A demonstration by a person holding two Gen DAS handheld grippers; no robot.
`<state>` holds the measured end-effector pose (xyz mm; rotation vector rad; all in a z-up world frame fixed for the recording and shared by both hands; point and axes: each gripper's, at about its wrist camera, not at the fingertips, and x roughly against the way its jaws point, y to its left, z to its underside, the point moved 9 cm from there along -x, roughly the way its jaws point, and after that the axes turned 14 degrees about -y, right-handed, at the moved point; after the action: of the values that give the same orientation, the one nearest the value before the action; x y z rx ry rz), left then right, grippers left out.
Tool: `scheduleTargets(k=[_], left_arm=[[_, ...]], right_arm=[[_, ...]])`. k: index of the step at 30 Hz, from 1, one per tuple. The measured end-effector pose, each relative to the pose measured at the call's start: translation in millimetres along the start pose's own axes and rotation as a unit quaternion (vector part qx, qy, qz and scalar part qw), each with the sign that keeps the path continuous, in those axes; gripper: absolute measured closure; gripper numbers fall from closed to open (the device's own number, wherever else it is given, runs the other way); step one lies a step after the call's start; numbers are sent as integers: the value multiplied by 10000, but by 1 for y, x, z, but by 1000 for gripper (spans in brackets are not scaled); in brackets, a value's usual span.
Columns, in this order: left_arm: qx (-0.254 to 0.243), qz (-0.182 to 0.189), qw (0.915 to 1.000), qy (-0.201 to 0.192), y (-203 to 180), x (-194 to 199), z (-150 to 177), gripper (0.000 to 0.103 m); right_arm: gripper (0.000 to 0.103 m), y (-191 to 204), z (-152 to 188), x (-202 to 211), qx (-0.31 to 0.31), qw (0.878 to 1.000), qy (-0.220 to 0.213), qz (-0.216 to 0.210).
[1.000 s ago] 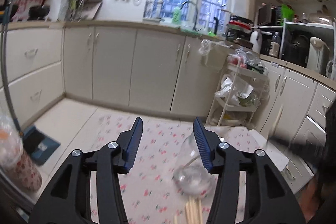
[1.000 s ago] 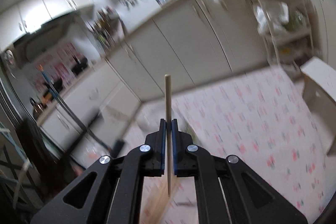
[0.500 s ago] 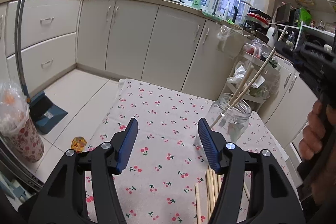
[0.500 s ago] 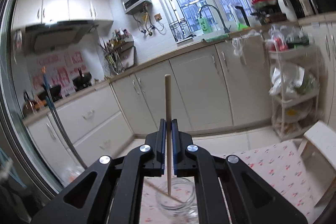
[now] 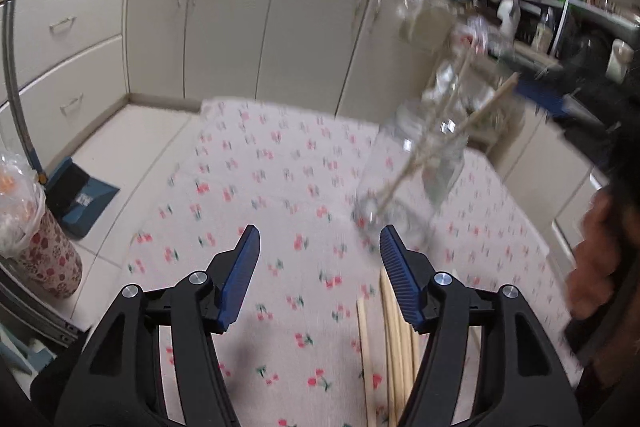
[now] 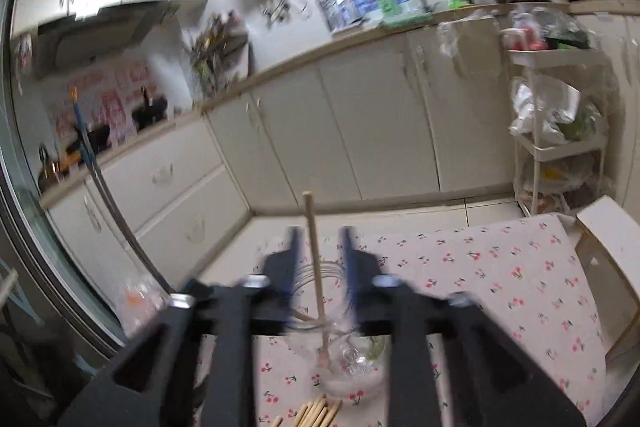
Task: Organize utensils
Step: 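Lower the chopsticks into the glass jar and open both grippers, then grasp another chopstick with the left gripper while the right gripper grasps one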
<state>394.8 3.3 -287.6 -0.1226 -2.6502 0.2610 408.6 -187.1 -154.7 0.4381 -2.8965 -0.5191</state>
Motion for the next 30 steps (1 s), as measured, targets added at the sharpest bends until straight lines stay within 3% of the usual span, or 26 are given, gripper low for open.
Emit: scheduleTargets(k=[2, 4, 6, 7, 10, 12, 18, 22, 27, 30], left_arm=[[-62, 5, 9997, 226, -2, -4, 11, 44], [-171, 28, 9988, 466, -6, -8, 22, 44], [-258, 46, 9978, 611, -7, -10, 29, 44], [-283, 53, 9972, 694, -7, -12, 33, 44], [-289, 68, 9950, 951, -7, -17, 45, 44], [-385, 63, 9939, 1030, -8, -17, 50, 44], [-665, 58, 9907, 1184, -16, -21, 57, 47], [-868, 35, 9882, 1264, -20, -23, 61, 55], [-1218, 222, 9833, 1334, -33, -23, 64, 90], [-1264, 298, 9808, 1455, -37, -24, 65, 90]], right_arm=[[57, -7, -5, 13, -29, 10000, -2, 61], [57, -17, 5, 26, -38, 9993, 283, 231], [60, -22, 34, 34, 35, 9957, 862, 323], [68, -23, 51, 36, 86, 9925, 1171, 336], [83, -27, 110, 41, 183, 9769, 2098, 372], [84, -30, 146, 40, 108, 9638, 2634, 400], [85, -30, 171, 31, 564, 9510, 2982, 587], [96, -36, 173, 29, 816, 9491, 2967, 677], [97, -37, 173, 33, 666, 9497, 2997, 615], [97, -40, 167, 31, 698, 9461, 3097, 644]])
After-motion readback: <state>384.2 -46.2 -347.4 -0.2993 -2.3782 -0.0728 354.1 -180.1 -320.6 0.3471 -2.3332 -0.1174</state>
